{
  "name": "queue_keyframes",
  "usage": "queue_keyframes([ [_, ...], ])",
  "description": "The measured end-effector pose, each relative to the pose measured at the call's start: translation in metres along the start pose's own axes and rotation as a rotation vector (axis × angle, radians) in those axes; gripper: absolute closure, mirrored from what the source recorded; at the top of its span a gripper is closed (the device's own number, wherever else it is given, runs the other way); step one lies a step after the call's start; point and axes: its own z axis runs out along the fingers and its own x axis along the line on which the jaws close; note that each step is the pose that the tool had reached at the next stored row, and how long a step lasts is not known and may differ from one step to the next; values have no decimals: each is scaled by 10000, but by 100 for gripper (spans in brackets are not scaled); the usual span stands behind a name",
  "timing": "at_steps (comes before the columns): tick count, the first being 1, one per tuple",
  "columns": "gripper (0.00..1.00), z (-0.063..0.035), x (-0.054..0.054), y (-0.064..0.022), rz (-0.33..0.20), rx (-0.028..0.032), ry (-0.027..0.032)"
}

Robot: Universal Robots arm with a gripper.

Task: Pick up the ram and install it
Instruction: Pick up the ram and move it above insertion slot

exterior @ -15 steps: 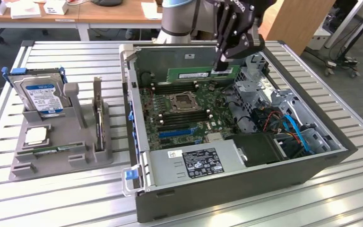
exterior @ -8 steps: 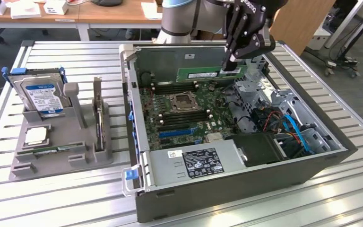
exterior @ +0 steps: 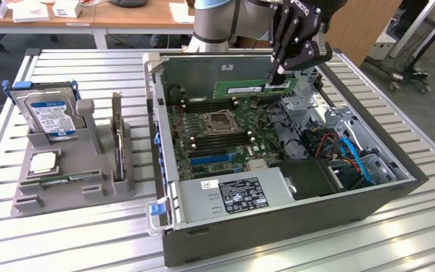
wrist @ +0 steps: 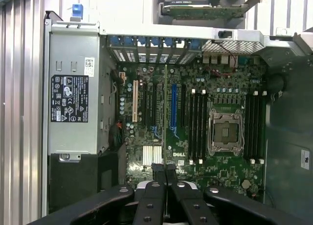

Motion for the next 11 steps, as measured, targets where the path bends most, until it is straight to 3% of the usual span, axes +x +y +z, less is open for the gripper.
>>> queue_keyframes([
  [5,89,6,-19,-1,-1,0,-7],
  [11,89,28,-87,-2,-4,0,-60],
])
